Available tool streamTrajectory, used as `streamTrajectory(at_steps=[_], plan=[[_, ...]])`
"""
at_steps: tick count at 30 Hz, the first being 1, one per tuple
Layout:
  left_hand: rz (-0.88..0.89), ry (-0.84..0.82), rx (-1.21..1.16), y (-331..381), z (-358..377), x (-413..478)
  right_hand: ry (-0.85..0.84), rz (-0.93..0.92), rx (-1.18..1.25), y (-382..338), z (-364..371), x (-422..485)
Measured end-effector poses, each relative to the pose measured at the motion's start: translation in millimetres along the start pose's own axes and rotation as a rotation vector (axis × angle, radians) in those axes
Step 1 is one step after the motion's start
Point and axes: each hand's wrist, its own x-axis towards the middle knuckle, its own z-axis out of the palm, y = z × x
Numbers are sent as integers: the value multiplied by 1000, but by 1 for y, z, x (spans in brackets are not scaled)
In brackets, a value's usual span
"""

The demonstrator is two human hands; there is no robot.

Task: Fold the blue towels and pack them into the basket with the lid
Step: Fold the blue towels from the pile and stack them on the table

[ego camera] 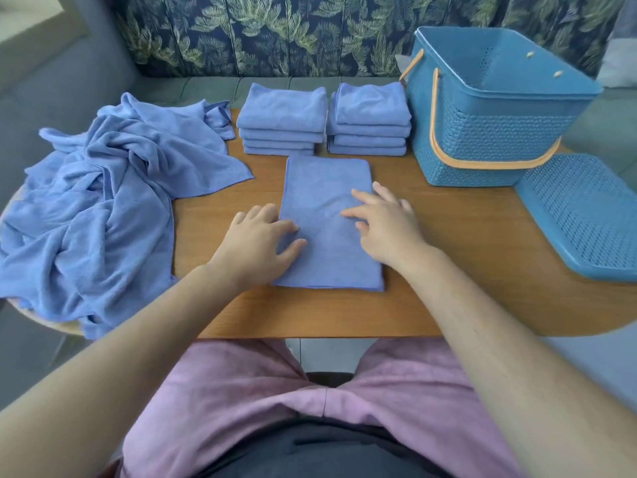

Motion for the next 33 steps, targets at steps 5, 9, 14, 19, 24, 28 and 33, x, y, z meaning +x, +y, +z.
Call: streamTrajectory(at_steps=[5, 9, 14, 19, 24, 28, 33], plan=[[114, -145, -135, 7, 16, -13, -83, -157, 73, 7, 17, -41], [116, -257, -130, -3, 21, -18, -99, -149, 44, 20, 30, -58], [187, -160, -284, -9, 18, -27, -56, -210, 264, 32, 24, -70], [306, -103, -579, -8, -2, -22, -69, -295, 432, 42, -3, -76], [347, -230, -569, -18, -8, -25, -295, -254, 413, 48, -13, -76], [365, -231, -619, -22, -12, -25, -266, -287, 453, 53, -9, -72], [358, -117, -544, -17, -14, -26, -133, -291, 555, 50, -5, -72]])
